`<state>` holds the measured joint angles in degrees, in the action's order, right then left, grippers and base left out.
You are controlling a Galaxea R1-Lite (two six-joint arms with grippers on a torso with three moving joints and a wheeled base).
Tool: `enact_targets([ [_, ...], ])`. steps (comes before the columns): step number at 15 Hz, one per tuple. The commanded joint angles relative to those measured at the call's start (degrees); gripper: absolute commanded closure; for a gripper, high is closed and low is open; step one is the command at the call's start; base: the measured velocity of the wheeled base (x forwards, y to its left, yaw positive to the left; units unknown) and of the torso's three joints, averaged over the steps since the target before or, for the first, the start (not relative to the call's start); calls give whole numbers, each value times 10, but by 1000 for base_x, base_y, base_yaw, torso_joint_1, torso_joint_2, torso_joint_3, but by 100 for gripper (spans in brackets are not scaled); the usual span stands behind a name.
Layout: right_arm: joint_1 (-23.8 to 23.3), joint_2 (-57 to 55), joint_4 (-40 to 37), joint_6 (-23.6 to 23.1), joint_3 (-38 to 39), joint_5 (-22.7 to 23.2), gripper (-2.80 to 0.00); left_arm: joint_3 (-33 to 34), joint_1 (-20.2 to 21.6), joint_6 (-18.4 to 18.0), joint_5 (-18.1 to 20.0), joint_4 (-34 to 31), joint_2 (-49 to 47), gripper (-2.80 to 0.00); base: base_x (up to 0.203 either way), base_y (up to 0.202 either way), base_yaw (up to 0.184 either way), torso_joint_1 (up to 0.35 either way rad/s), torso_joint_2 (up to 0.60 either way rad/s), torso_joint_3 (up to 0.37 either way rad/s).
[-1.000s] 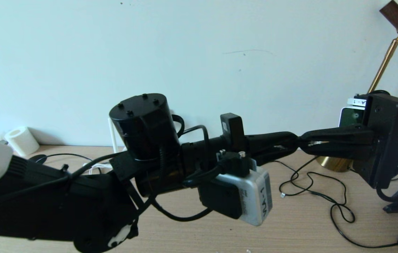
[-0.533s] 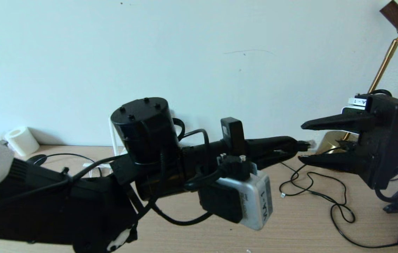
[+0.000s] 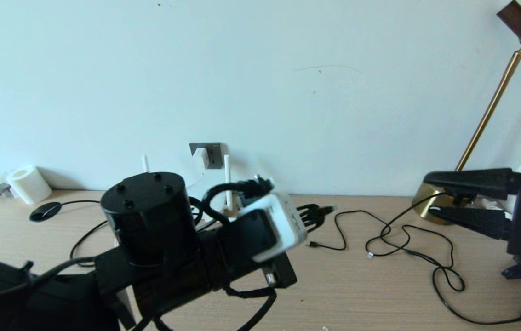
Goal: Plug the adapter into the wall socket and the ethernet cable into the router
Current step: Align cable and router interface
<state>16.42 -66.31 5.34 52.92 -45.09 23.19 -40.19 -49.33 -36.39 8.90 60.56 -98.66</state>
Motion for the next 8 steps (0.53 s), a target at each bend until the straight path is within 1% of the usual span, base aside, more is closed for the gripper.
enact_targets([
  [1, 1, 76, 1, -94, 52, -123, 0, 21, 1, 231, -103, 5, 12, 0, 0, 0, 0, 0, 0, 0],
  [2, 1, 114, -3, -130, 82, -150, 0, 19, 3, 302, -141, 2, 5, 0, 0, 0, 0, 0, 0, 0],
  [3, 0, 155, -13, -166, 107, -164, 0, 16, 4, 365, -171, -4, -6, 0, 0, 0, 0, 0, 0, 0],
  [4, 0, 200, -37, -204, 133, -176, 0, 16, 5, 416, -213, -11, -21, 0, 0, 0, 0, 0, 0, 0],
  [5, 0, 245, -67, -250, 165, -193, 0, 20, 7, 456, -250, -14, -36, 0, 0, 0, 0, 0, 0, 0],
  [6, 0, 274, -87, -286, 205, -214, 0, 29, 8, 478, -274, -12, -45, 0, 0, 0, 0, 0, 0, 0],
  [7, -1, 297, -101, -315, 238, -247, 0, 42, 9, 482, -283, -12, -46, 0, 0, 0, 0, 0, 0, 0],
  [8, -1, 315, -110, -329, 259, -291, 0, 59, 9, 483, -287, -11, -45, 0, 0, 0, 0, 0, 0, 0],
])
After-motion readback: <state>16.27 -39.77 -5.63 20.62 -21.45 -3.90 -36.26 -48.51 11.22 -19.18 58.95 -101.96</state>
